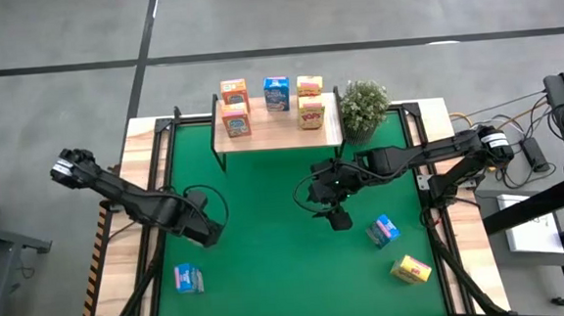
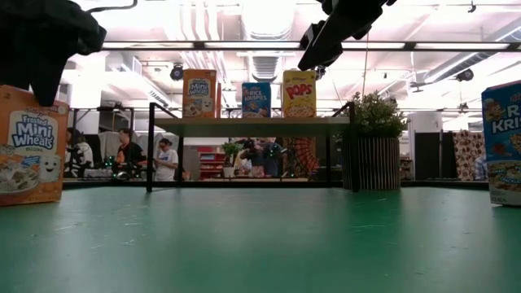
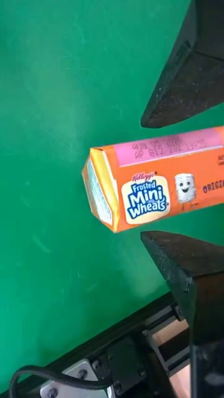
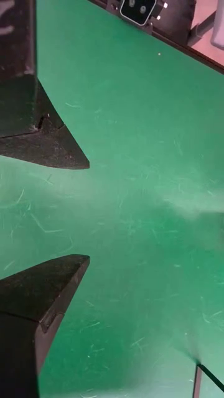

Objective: Stack cereal on shelf
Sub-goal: Put the orange cereal box on the shelf

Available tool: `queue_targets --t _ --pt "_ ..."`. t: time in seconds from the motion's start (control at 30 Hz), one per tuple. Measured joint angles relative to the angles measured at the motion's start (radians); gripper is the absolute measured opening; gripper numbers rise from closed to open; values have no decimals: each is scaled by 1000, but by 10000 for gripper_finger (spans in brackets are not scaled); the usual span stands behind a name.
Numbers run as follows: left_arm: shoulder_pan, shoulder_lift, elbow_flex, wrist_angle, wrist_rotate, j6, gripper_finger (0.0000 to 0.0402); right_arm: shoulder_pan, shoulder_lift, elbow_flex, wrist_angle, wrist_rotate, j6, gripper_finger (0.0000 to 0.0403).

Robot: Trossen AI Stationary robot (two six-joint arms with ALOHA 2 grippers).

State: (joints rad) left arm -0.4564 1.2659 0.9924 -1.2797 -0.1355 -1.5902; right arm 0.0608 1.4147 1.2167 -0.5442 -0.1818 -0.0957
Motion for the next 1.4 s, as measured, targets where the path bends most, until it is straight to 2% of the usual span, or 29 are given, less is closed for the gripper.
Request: queue_targets --t 0.5,0.73,0.97,1.17,1.4 --pt "0 20 0 15 -4 19 164 0 0 0 0 0 1 226" --pt "2 21 22 15 -16 101 150 0 0 0 0 0 0 226" --pt "24 22 160 16 -116 380 150 0 0 0 0 0 -6 226" --pt "70 43 332 21 -213 775 150 0 0 0 1 0 -20 226" --pt "182 102 503 18 -224 1233 150 0 -1 0 1 0 -20 226"
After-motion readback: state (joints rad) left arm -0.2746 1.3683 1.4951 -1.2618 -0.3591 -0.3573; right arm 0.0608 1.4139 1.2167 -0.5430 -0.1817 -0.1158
